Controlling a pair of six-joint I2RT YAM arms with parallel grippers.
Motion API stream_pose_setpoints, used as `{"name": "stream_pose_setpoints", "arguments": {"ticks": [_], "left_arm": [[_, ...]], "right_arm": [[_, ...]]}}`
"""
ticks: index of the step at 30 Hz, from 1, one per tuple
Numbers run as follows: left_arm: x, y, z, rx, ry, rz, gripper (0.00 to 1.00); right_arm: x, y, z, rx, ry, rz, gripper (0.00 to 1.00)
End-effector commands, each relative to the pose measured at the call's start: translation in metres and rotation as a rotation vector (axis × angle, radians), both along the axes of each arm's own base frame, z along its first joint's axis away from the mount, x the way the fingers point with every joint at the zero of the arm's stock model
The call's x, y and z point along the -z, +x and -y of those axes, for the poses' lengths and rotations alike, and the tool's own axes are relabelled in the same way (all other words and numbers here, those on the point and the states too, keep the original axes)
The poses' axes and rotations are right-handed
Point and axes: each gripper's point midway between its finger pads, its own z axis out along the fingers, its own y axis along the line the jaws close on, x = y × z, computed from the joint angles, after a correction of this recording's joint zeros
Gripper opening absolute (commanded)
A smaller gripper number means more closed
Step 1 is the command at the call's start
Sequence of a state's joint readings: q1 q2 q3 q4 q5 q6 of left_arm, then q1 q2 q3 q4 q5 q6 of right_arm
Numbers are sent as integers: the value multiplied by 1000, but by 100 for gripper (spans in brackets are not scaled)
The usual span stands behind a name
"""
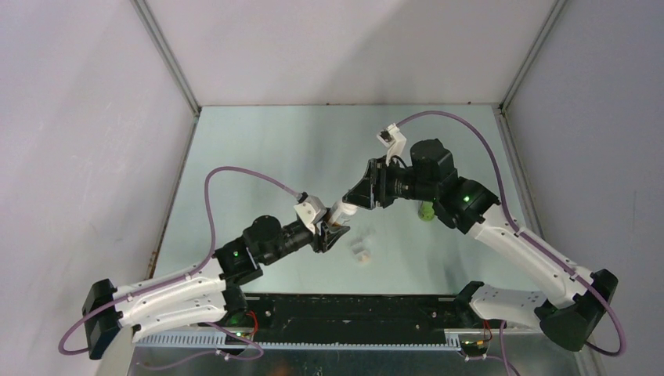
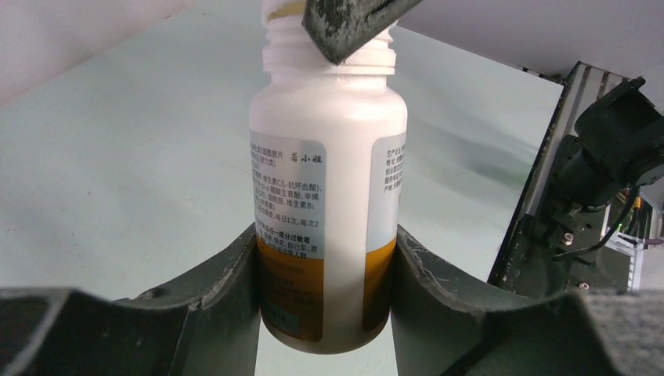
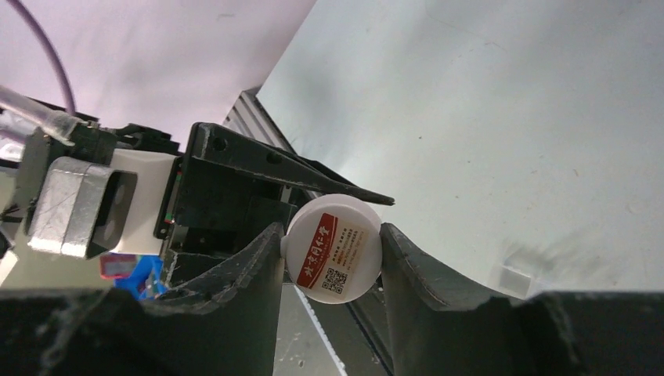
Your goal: Sort the pills into containers
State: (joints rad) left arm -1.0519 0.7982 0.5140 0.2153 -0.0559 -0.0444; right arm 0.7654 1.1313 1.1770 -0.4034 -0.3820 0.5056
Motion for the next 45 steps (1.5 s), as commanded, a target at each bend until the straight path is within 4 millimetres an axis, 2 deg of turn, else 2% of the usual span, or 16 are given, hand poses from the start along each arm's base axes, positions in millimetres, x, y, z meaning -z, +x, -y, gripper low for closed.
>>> {"name": "stream_pose_setpoints", "arguments": {"ticks": [1,7,10,11,13,15,19,27,31,36,37,39,40,41,42,45], "left_arm": [[-16,0,1,0,-58,38,0],[-16,0,0,3,-66,46,0],[-18,-2,-1,8,-76,52,0],[-21,-3,-1,12,-83,58,0],[-26,-7,-1,33,-98,70,0],[-33,-18,1,91,-115,84,0],[-44,-28,-1,135,-147,102,0],[-57,-31,-6,137,-186,128,0],[-61,-29,-8,123,-200,136,0],[-62,-23,-10,89,-202,135,0],[-61,-22,-10,82,-201,135,0],[-58,-18,-9,65,-191,125,0],[-57,-12,-12,29,-188,121,0],[-55,-10,-12,15,-178,112,0],[-54,-4,-14,-18,-173,107,0],[-46,7,-18,-88,-145,80,0]], "right_arm": [[-39,-23,-5,-112,152,11,23],[-47,-29,-3,-159,217,-20,22],[-50,-29,-1,-176,261,-60,26],[-48,-25,2,-168,272,-63,27],[-45,-19,6,-157,285,-91,39],[-43,-15,11,-152,296,-111,45],[-41,-4,17,-133,306,-119,50],[-32,10,23,-68,296,-127,62],[-25,15,25,-34,275,-134,55],[-16,16,26,-20,265,-142,27],[-15,17,26,-17,263,-144,26],[-14,18,28,2,258,-138,40],[-16,19,30,22,257,-126,55],[-21,16,33,30,261,-106,61],[-23,20,37,68,257,-84,73],[-34,16,48,163,253,-13,87]]}}
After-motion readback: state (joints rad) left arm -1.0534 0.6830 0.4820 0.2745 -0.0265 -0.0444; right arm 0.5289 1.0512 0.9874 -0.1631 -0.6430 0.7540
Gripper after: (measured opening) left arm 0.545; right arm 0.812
